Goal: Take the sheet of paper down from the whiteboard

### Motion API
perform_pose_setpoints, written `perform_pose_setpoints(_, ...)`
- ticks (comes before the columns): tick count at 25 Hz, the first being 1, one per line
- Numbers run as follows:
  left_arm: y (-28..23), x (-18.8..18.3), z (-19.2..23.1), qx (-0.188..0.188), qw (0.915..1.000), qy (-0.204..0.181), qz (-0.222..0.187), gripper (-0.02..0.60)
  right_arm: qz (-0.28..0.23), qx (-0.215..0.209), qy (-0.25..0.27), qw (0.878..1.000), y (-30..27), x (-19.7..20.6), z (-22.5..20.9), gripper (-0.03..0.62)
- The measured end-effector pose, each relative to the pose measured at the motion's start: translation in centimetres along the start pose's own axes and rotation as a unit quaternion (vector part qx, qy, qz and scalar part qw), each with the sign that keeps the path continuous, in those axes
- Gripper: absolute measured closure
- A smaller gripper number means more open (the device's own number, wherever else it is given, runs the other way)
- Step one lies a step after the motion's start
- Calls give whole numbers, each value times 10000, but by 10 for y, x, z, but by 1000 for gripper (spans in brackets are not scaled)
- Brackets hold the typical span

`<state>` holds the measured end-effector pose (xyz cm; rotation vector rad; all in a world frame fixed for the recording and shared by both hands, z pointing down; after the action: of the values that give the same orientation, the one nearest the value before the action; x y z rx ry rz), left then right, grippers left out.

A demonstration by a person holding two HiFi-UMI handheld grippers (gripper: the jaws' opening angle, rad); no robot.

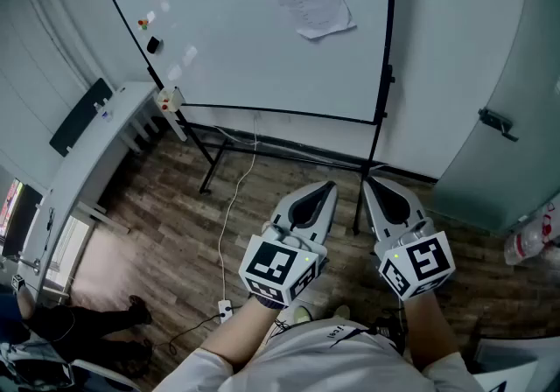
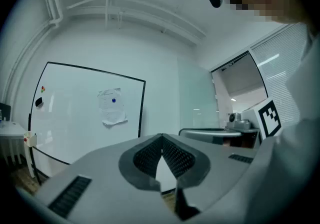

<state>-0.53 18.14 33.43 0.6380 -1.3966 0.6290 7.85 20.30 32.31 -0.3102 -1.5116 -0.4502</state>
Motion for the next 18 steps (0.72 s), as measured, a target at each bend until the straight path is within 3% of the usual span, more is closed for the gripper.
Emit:
perform_pose_setpoints(8,-3,10,-2,-52,9999,10,115,568,-102,-258,-240,9993,6,6,1,580)
perform_pose_setpoints(18,-14,3,-11,-270,9993,-243,86,568,-346,-160,-306,9988,23,-3,-22,580)
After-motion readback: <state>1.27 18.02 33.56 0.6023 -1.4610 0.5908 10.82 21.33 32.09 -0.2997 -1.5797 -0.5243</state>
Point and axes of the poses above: the fingertips, and each gripper's own axes: y backward along the fingers, z to its left, x out of its underside, the point moved 2 cm from there along y, backward along the fingers, and after that the axes turned 9 degrees about -x, right-handed, at the moved point
